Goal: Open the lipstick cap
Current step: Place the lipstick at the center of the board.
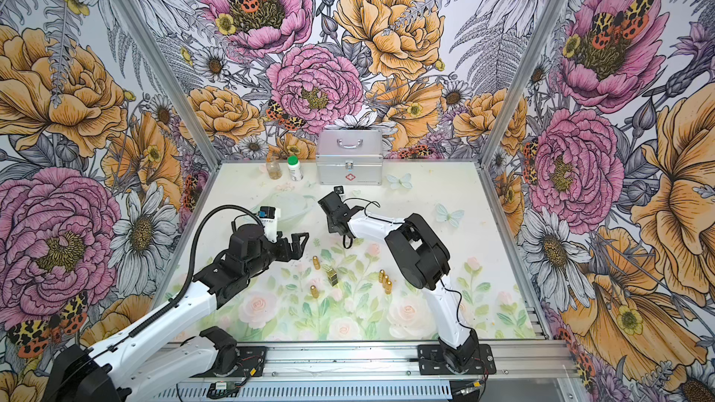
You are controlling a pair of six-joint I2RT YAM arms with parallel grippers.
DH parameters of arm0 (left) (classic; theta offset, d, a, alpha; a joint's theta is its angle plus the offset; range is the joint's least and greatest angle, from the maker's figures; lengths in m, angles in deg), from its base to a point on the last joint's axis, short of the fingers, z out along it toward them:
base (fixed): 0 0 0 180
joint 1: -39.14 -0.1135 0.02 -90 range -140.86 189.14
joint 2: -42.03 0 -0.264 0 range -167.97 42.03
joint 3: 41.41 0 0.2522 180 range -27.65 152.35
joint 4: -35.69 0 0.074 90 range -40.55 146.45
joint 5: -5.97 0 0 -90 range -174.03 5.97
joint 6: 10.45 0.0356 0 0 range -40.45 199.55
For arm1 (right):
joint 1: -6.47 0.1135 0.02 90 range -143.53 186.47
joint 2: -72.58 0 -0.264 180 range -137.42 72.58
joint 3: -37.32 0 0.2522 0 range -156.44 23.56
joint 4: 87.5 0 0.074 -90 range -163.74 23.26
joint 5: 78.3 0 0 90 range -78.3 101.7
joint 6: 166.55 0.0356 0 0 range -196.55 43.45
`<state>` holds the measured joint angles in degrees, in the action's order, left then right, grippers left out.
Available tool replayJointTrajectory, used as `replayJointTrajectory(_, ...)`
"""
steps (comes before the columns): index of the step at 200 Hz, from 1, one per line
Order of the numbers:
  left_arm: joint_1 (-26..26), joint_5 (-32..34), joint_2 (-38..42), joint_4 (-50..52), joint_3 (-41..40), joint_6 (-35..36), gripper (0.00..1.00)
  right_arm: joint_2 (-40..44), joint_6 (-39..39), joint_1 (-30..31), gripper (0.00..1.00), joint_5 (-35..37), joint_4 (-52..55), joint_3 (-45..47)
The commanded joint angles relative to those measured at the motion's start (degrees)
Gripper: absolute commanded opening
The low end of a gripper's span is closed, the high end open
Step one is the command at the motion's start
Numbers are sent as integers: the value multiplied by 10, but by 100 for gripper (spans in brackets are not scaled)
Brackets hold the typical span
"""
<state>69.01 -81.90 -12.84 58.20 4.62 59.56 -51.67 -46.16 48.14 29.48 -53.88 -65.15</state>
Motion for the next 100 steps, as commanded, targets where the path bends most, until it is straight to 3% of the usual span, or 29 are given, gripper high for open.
replayJointTrajectory(1, -4, 6, 0, -9, 2, 12, 99, 19, -5, 4, 32, 1, -7, -13)
replayJointTrajectory(57, 2, 2, 1, 11, 25, 31, 99, 85, -6, 3, 38, -10, 32, -10)
replayJointTrajectory(100, 48, 24, -10, 32, 58, 67, 99, 175, -11, -9, 44, -32, 128, 1)
